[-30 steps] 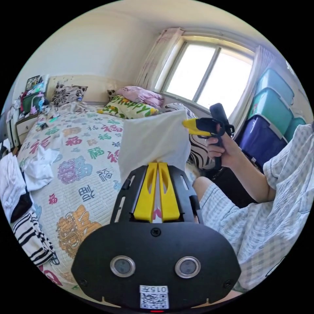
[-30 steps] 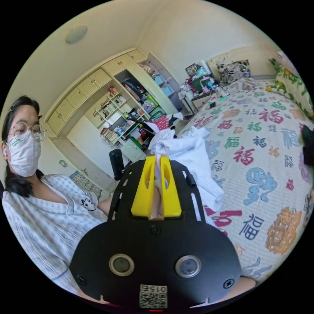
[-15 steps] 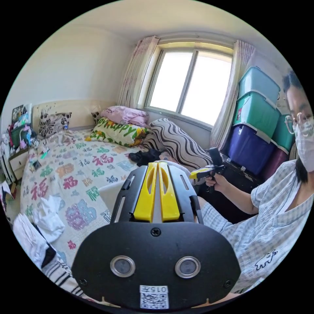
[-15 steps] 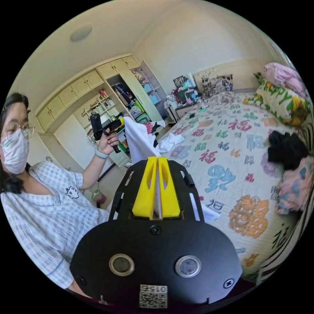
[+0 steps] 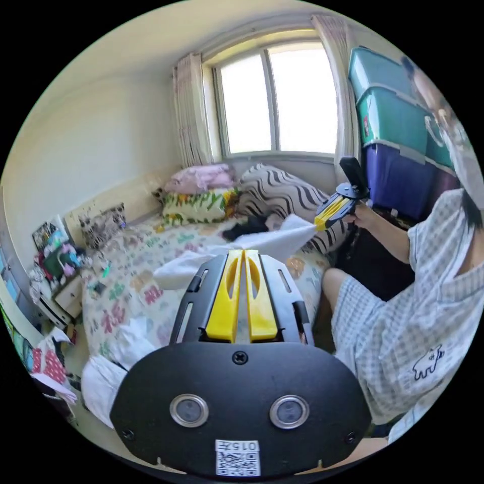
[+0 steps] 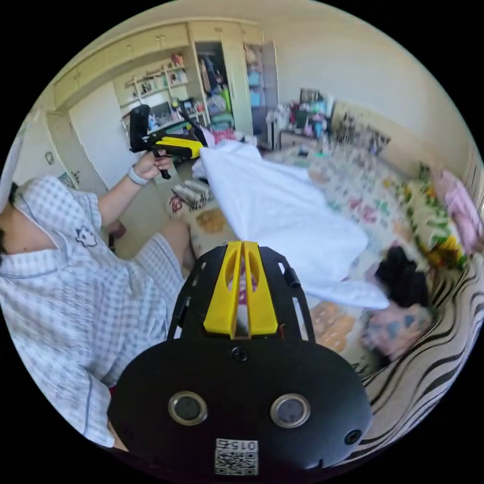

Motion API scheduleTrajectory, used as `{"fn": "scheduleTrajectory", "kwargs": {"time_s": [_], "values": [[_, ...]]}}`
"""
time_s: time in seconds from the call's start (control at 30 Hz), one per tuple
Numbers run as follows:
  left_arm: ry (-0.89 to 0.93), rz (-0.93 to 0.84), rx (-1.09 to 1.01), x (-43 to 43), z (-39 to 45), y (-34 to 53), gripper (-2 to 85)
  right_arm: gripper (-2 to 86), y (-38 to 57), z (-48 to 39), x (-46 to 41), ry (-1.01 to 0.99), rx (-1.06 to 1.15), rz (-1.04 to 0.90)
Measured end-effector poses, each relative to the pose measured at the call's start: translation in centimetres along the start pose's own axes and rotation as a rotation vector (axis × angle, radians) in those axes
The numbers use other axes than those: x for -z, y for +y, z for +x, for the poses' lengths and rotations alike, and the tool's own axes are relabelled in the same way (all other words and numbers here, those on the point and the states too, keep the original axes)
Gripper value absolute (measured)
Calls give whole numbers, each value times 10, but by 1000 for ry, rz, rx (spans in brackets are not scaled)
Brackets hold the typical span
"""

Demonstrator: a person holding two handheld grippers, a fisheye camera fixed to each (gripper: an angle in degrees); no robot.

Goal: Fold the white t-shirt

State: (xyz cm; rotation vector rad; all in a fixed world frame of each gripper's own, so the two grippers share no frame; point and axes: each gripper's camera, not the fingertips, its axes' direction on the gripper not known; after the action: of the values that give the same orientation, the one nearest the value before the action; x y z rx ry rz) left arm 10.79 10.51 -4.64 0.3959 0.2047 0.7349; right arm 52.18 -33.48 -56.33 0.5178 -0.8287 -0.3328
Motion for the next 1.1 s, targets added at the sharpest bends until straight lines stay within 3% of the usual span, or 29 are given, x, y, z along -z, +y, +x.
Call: {"fn": "scheduleTrajectory", "kwargs": {"time_s": [0.13, 0.2, 0.27, 0.43, 0.57, 0.83, 0.93, 1.03, 1.1], "values": [[144, -346, 248, -117, 2, 97, -5, 19, 43, 34, -91, -197, -226, -235], [181, -417, 311, -142, 2, 119, -3, 51, 65, 61, -120, -415, -361, -271], [199, -389, 356, -147, -4, 123, 3, 76, 71, 82, -116, -463, -456, -201], [127, -313, 492, -170, -62, 93, 84, 92, 64, 159, -78, -309, -651, -61], [106, -303, 561, -208, -102, 69, 102, 101, 52, 229, -54, -177, -791, 10], [28, -390, 614, -291, -159, 34, 95, 114, 27, 322, -55, -73, -953, -122], [40, -440, 582, -316, -167, 27, 94, 99, 19, 343, -53, -127, -967, -107], [58, -523, 536, -341, -171, 25, 73, 39, 7, 351, -55, -152, -935, -194], [91, -544, 501, -346, -174, 26, 9, 10, -3, 350, -42, -123, -890, -223]]}}
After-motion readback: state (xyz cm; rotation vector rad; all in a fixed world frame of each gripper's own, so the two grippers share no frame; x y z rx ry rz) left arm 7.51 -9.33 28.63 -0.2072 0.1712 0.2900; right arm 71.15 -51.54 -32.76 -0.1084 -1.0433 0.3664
